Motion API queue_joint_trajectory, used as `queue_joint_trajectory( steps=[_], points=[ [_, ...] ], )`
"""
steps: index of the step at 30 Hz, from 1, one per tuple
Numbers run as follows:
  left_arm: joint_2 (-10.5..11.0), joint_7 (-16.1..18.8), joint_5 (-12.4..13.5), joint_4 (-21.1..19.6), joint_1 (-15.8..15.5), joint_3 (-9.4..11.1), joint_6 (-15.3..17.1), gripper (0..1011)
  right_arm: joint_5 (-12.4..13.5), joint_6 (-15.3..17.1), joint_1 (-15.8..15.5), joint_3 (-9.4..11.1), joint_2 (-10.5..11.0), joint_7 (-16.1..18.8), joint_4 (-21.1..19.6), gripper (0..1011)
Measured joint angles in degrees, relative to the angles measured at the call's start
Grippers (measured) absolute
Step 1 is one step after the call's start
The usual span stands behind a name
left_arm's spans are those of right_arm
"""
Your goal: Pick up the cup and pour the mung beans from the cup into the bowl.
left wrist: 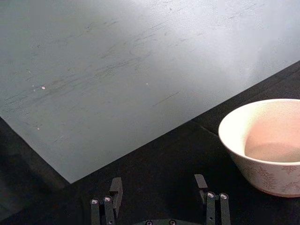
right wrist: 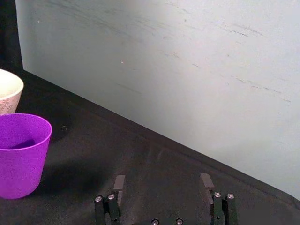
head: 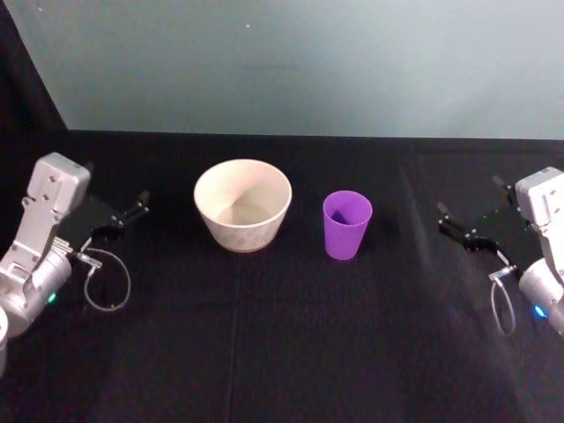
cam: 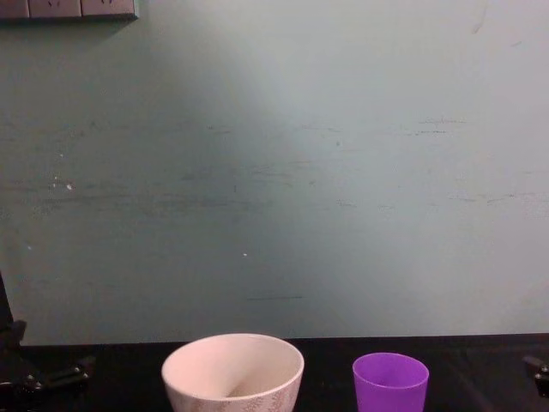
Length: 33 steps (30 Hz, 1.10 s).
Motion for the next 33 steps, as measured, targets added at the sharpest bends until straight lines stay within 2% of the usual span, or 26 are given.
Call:
queue_joint_trajectory(
  steps=[33],
  points=[
    [0.0,0.0,0.0,0.0,0.0,0.0,0.0,1000,0.0,0.0,0.0,0.0,0.0,0.0,0.0,1003]
  ],
)
